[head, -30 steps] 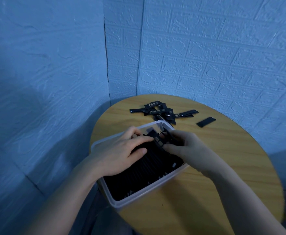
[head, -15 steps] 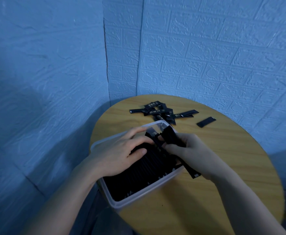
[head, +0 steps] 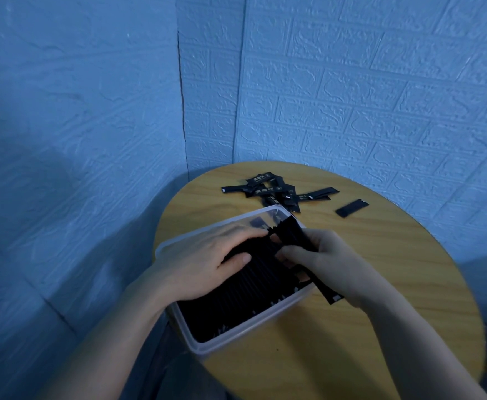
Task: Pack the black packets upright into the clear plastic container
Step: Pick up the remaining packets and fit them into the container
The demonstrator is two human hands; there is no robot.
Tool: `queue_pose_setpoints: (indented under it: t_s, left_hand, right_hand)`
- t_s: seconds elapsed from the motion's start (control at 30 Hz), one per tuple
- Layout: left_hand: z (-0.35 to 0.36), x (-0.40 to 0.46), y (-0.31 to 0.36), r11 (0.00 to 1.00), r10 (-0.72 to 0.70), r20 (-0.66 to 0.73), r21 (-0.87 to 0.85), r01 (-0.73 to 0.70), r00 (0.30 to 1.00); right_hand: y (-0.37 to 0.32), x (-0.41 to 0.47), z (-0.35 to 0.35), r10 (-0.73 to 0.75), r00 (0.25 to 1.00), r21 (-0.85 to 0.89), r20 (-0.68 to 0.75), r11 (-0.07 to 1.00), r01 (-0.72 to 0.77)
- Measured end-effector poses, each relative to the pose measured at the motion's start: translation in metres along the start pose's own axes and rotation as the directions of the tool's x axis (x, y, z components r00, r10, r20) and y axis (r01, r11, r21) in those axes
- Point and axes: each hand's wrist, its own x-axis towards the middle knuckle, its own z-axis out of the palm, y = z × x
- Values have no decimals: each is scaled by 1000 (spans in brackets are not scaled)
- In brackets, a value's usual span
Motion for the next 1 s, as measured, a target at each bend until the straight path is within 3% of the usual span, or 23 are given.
queue_pose_setpoints:
  t_s: [0.23, 0.4, 0.57, 0.87, 1.0]
  left_hand:
    - [2, 1, -2, 1000, -7, 46, -10, 7, 999]
    - [2, 2, -3, 1000, -5, 65, 7, 5, 998]
    - [3, 2, -3, 1000, -5, 59, 28, 3, 998]
    - [-8, 9, -1, 999, -24, 139, 35, 19, 990]
    - [-9, 13, -4, 998, -21, 120, -59, 28, 993]
  right_hand:
    - [0, -1, 0, 21, 1000, 59, 7, 998, -21]
    - [3, -1, 0, -9, 999, -117, 43, 993, 14]
    - [3, 0, -2, -16, 996, -149, 90, 988, 29]
    - [3, 2, -3, -6, 997, -108, 73, 994, 14]
    - [4, 2, -2, -3, 998, -94, 62, 996, 9]
